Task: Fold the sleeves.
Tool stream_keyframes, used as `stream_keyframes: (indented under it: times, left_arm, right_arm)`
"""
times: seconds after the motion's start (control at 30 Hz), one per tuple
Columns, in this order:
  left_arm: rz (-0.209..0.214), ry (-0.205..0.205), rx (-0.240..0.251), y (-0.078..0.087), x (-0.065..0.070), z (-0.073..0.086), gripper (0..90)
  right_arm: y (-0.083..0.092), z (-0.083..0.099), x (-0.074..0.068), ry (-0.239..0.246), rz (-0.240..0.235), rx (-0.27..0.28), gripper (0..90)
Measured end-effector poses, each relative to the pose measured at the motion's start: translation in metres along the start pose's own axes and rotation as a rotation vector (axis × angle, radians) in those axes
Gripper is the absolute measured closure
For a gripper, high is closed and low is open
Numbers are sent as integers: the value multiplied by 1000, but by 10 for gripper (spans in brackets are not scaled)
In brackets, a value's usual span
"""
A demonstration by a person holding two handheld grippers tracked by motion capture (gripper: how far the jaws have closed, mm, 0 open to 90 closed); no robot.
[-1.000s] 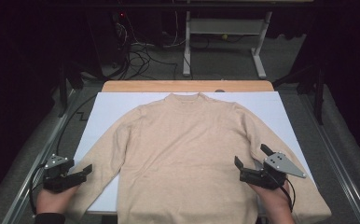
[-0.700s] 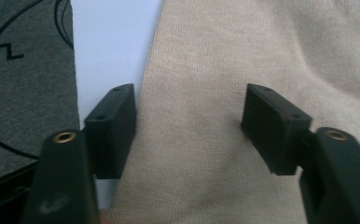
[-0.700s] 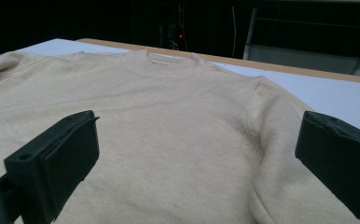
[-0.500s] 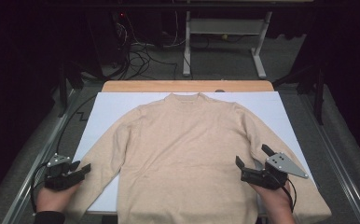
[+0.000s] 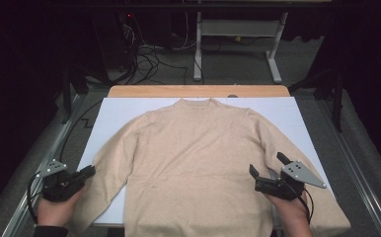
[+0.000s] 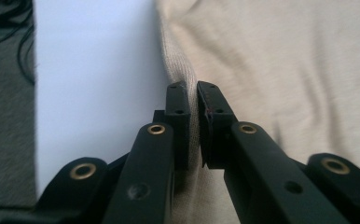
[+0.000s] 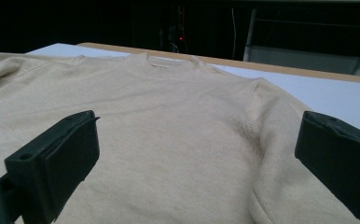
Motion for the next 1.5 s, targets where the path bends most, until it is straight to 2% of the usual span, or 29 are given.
stream_keyframes:
  times: [0.03, 0.17, 0.2, 0.3, 0.33, 0.43, 0.47, 0.5, 0.57, 0.63, 0.73, 0.83, 1.2, 1.5]
  left_arm:
    - [27, -6, 25, 0, 7, -4, 819]
    - [69, -20, 48, 0, 18, -10, 820]
    - [95, -25, 69, 0, 25, -14, 822]
    - [101, -46, 81, 0, 31, -20, 822]
    - [104, -57, 90, -1, 34, -26, 822]
    - [109, -52, 105, -1, 35, -33, 822]
    - [107, -62, 112, -2, 35, -41, 822]
    - [107, -62, 112, -2, 35, -41, 822]
    - [99, -66, 120, -3, 33, -54, 822]
    - [93, -64, 121, -3, 31, -59, 822]
    - [94, -62, 147, 2, 29, -71, 822]
    - [113, -99, 153, -1, 42, -76, 822]
    - [197, -210, 137, -29, 91, -93, 822]
    - [283, -307, 72, -63, 140, -92, 821]
  right_arm:
    - [0, 0, 1, -1, 3, 0, 0]
    - [1, -1, 0, 2, 4, 5, 1]
    - [1, -1, 0, 2, 5, 4, 1]
    - [1, -1, 0, 4, 4, 5, 1]
    - [1, -1, 0, 3, 5, 5, 1]
    - [1, -1, 0, 2, 6, 6, 1]
    - [1, -2, 0, 0, 5, 7, 1]
    - [1, -2, 0, 0, 5, 7, 1]
    - [2, -2, 1, -6, 7, 10, 2]
    - [2, -2, 1, -6, 7, 10, 2]
    - [3, -2, 1, -4, 7, 11, 2]
    - [3, -2, 2, -5, 12, 10, 2]
    - [3, -2, 1, 5, 16, 0, 12]
    - [3, -1, 1, 11, 18, -2, 12]
Point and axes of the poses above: each handheld gripper's, and its own axes: y roughly backward along the jaws, z roughly out of its underside, x roughly to its right, the point moved 3 cm from there along -y, roughly forward along the jaws, and after that the axes turned 8 degrees about -y, right-handed, at the moved point
